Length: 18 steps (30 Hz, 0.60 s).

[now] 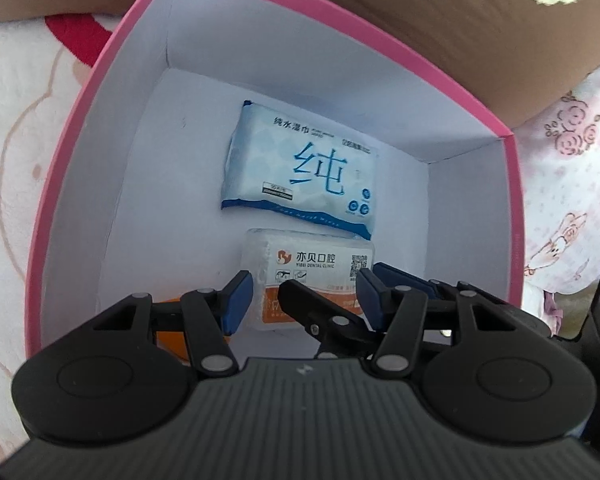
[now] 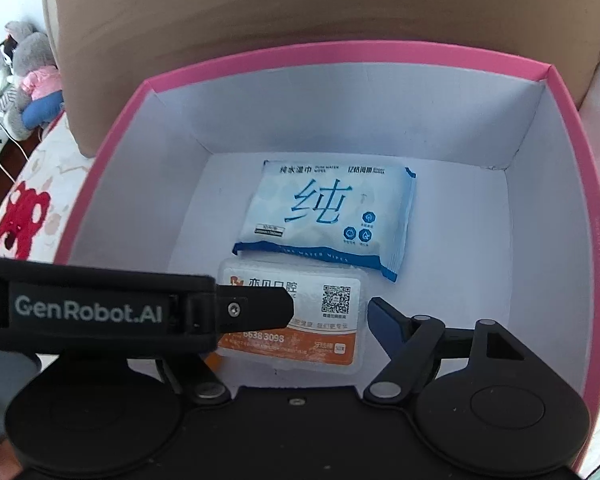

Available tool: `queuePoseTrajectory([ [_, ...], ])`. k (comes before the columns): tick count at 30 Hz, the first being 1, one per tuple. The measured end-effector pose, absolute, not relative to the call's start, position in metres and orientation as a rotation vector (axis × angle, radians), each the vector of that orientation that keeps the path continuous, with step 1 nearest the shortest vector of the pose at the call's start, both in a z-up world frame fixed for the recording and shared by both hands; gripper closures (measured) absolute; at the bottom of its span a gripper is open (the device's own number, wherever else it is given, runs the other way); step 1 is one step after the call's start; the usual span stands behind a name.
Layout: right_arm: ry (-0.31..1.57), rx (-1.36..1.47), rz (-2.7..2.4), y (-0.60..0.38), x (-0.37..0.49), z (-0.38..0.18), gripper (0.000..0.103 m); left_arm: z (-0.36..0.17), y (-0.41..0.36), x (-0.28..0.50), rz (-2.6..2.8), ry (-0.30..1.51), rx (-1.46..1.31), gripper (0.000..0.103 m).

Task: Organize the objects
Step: 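Lower the floss-pick box into the pink box with the left gripper, then open the left gripper to release the floss-pick box beside the wipes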

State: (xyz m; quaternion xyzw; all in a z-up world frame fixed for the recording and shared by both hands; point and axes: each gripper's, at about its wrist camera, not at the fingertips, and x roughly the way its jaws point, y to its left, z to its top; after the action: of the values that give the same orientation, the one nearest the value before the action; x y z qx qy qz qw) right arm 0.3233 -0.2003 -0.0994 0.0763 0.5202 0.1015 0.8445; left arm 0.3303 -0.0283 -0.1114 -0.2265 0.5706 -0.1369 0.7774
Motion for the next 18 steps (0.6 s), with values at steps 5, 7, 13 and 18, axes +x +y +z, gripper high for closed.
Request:
queuePoseTrajectory([
  [5,1.119,0.139,0.203,-0.1964,0.3248,-0.103,0.025,-0.1196,-0.0241,0.3314,-0.285,1.262,-0.519,0.048],
  [7,1.122,0.138,0.194,-0.1958,0.3256,-0.1029,0.026,-0.1205,-0.0237,0.3319,-0.28,1.259,-0.522,0.048],
  [13,1.13,0.188,0.165,-0.1967,0.3316,-0.105,0.027,-0.1187,-0.0239,0.3361,-0.265,1.238,-0.518,0.048],
  [18,1.125,0.214,0.187,-0.1988,0.3309,-0.1061,0.027,-0.1184,-0.0193,0.3346,-0.263,1.24,-0.525,0.046],
])
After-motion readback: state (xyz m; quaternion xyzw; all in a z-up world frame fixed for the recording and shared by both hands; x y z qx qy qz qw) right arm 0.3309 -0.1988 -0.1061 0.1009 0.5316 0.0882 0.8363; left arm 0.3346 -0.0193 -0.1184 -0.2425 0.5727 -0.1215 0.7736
